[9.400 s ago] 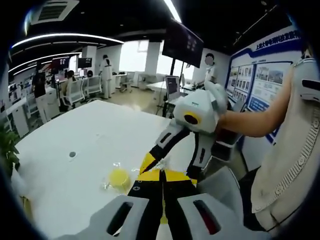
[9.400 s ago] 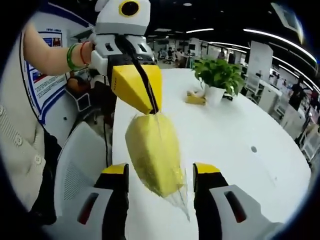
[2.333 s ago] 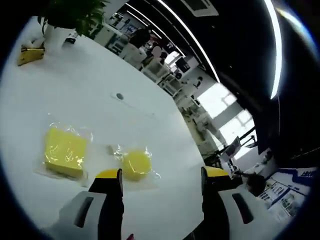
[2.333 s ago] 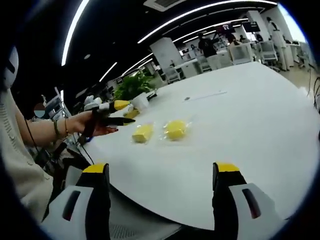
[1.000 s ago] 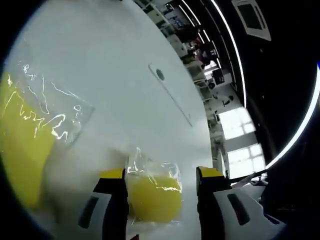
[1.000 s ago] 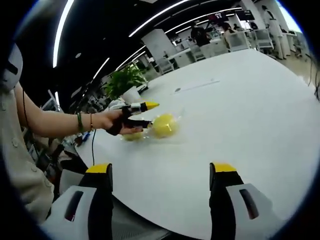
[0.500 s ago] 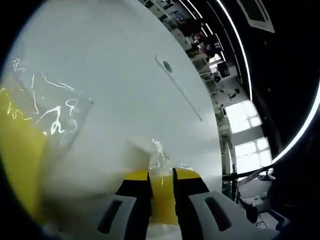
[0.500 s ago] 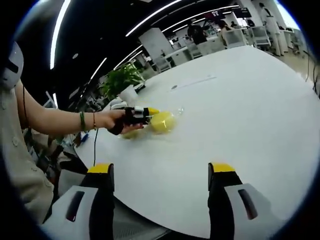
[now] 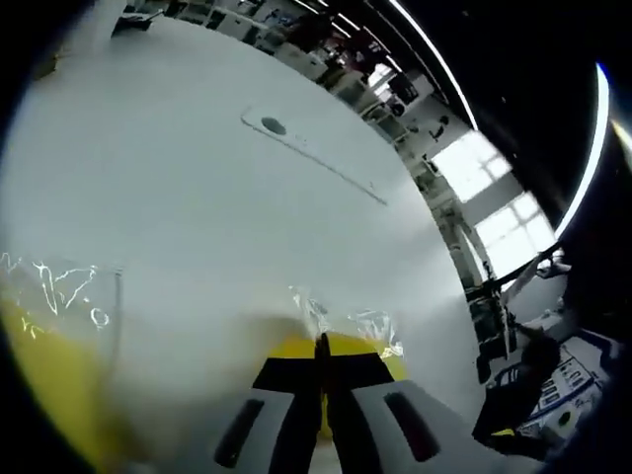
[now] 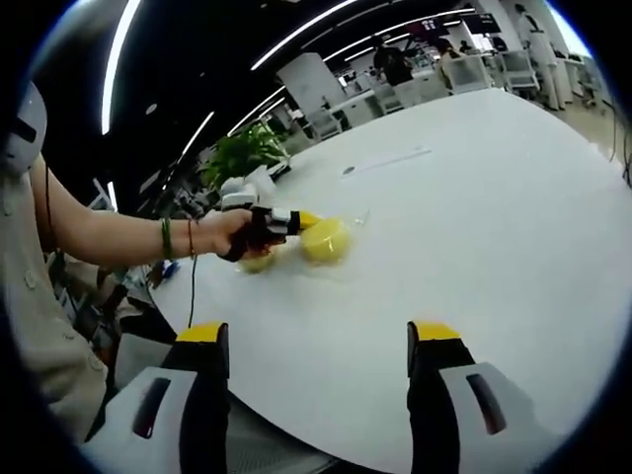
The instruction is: Compare the silicone blocks by pressing each to a similar depth, holding the contact briefly, and releasing to observe deformation and rebound differences across the visible hardness samples.
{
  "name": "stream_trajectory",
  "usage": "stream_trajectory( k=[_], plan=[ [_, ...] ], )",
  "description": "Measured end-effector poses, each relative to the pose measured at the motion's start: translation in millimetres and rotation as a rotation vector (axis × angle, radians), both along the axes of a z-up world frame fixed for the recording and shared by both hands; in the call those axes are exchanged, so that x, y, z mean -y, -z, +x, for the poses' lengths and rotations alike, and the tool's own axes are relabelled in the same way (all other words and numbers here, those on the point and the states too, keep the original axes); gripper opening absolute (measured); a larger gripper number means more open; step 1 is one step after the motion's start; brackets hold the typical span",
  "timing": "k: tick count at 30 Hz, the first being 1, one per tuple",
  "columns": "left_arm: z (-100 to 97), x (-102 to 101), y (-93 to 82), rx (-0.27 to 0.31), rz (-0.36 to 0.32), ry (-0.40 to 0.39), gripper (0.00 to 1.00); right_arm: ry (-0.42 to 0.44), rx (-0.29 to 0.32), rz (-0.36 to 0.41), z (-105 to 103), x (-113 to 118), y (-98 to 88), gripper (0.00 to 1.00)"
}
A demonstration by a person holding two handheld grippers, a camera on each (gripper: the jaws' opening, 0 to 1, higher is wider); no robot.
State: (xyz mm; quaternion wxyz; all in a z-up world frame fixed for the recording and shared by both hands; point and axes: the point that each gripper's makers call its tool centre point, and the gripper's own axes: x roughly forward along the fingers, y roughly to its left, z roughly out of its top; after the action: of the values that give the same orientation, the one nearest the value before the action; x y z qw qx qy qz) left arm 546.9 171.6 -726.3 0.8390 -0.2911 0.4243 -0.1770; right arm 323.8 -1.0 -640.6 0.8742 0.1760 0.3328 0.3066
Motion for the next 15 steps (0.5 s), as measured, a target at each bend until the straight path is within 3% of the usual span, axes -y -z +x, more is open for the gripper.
stream_trajectory(
  k=[2, 7, 12, 15],
  plan=[
    [-0.6, -1.2, -2.1, 0.050, 0.086, 0.059, 0.00, -0.001, 0.000, 0.000, -0.4, -0.3, -0.5, 0.68],
    [-0.6, 6.1, -23.9, 0.163, 0.168, 0.142, 0.00, 0.002, 0.002, 0.001, -0.7, -0.5, -2.2, 0.68],
    [-6.5, 11.8, -45.0, 0.208, 0.156, 0.159, 0.00, 0.001, 0.007, 0.004, -0.3, -3.4, -4.4, 0.68],
    [-11.0, 10.9, -54.2, 0.199, 0.097, 0.136, 0.00, -0.008, 0.009, 0.008, -1.0, -7.2, -6.6, 0.67]
  ],
)
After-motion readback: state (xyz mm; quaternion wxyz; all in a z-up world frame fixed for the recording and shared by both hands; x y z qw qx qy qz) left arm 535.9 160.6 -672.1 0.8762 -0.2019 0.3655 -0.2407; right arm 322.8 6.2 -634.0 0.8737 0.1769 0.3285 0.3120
